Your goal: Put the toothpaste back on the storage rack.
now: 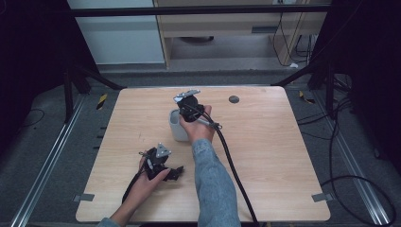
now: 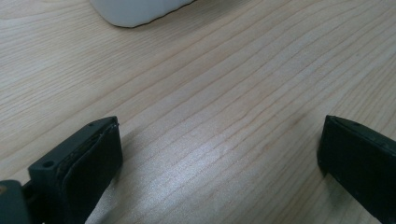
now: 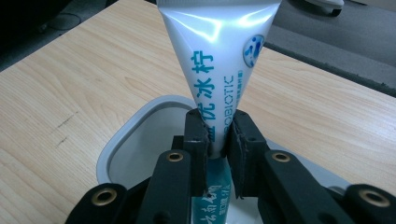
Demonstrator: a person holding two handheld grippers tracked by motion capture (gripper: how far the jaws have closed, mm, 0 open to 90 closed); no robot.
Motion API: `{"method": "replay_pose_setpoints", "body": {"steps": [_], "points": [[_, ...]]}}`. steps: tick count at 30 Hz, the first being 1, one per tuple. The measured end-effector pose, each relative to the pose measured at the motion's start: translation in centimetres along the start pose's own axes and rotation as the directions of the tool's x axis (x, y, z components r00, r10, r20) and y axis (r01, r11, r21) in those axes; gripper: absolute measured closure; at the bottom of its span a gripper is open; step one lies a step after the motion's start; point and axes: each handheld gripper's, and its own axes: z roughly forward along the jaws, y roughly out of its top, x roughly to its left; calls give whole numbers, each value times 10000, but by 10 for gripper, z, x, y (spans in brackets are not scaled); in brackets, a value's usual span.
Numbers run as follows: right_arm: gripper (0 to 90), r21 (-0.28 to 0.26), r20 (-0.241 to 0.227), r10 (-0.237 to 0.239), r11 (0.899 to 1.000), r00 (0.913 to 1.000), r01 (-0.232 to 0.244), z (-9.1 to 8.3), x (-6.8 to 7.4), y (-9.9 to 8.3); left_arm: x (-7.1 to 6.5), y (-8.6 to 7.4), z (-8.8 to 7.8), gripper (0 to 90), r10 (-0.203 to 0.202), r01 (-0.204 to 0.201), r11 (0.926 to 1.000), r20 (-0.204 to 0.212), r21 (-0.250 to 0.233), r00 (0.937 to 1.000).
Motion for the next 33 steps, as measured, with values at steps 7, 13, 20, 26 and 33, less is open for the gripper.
{"method": "replay_pose_setpoints", "body": {"steps": [7,13,20,26,33], "points": [[763,17,-162,39,10000,9999,-39,-1,-1,1,0,0,0,0,4,-4,10000,4,1,10000],[752,38,-220,32,10000,9998,-31,-3,-2,2,0,0,0,0,10,-10,10000,7,3,10000],[698,85,-282,-88,9999,9996,91,-6,1,5,0,0,0,0,14,-14,10000,7,0,10000],[653,6,-322,-114,9999,9994,114,-9,2,9,0,1,1,0,7,-7,10000,-14,0,10000],[597,26,-480,-116,9999,9988,118,-14,1,8,1,2,2,0,47,-47,10000,18,2,10000]]}}
